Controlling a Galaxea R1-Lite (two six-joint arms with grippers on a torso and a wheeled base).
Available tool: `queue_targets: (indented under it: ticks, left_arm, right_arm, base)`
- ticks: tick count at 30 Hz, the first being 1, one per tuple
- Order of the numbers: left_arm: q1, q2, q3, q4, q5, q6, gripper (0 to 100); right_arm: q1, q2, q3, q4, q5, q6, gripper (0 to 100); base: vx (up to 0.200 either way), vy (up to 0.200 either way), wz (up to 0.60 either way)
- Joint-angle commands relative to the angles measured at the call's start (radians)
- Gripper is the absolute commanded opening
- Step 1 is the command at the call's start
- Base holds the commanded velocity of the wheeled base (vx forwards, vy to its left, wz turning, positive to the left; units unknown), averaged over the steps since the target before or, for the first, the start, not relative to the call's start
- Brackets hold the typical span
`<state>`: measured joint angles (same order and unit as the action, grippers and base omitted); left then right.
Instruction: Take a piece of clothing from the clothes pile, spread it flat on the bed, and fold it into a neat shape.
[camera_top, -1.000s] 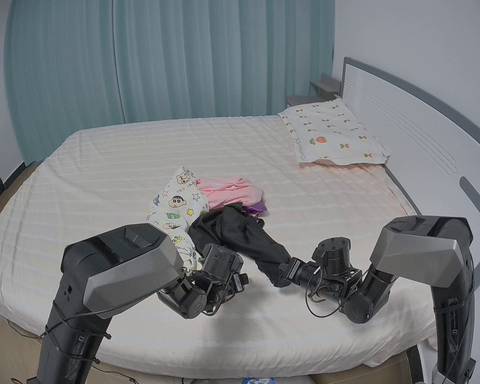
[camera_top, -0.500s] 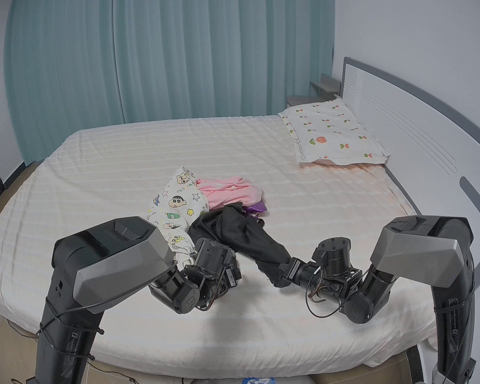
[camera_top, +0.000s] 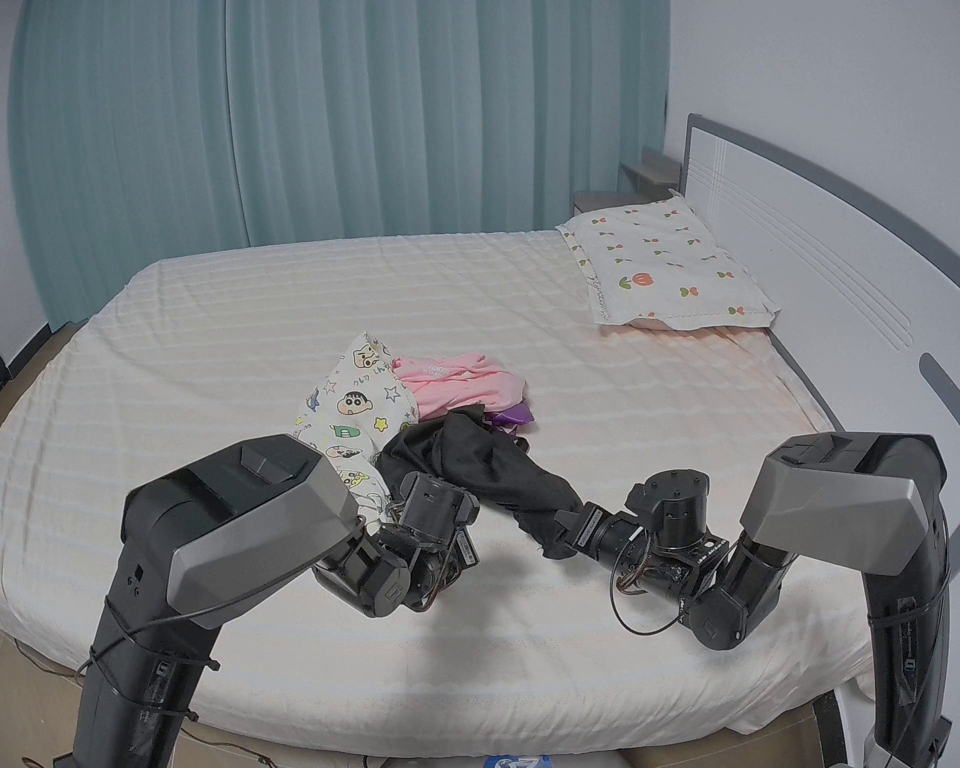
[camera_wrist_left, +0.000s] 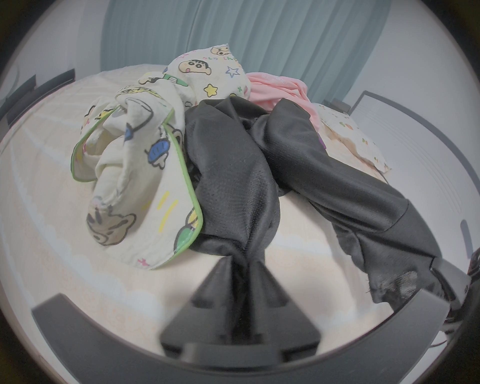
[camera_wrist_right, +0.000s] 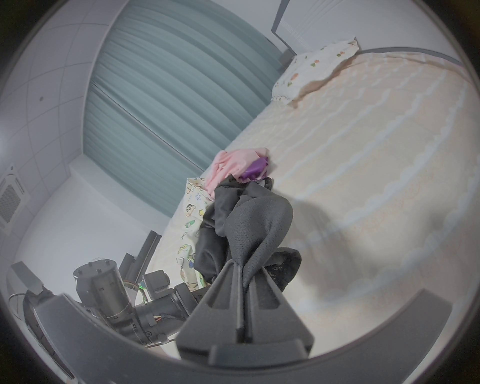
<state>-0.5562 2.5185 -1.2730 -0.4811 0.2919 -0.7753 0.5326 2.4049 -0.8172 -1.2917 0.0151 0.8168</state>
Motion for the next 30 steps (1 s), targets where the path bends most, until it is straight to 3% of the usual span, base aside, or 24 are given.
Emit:
queue_targets:
  ticks: [1, 10, 15, 24, 30]
  left_arm:
    - [0.009, -0.161, 0.081, 0.007, -0.002, -0.047, 0]
    - [0.035, -0.530, 0.167, 0.010, -0.037, -0.079, 0]
    - [0.071, -0.724, 0.201, 0.002, -0.043, -0.079, 0]
    - [0.085, -0.799, 0.325, -0.005, -0.059, -0.084, 0]
    - [0.085, -0.790, 0.440, -0.108, -0.134, -0.193, 0]
  right_arm:
    - [0.035, -0.079, 0.046, -0.046, 0.005, -0.005, 0]
    - [0.055, -0.411, 0.056, -0.051, 0.040, -0.122, 0]
    - [0.049, -0.573, 0.050, -0.051, 0.085, -0.128, 0]
    - [0.043, -0.537, 0.144, -0.083, 0.117, -0.116, 0]
    - [0.047, -0.452, 0.184, -0.166, 0.114, -0.114, 0]
  base:
    - [0.000, 0.000, 0.00]
    - [0.000, 0.000, 0.00]
    - [0.000, 0.000, 0.00]
    - [0.000, 0.000, 0.00]
    - [0.000, 0.000, 0.00]
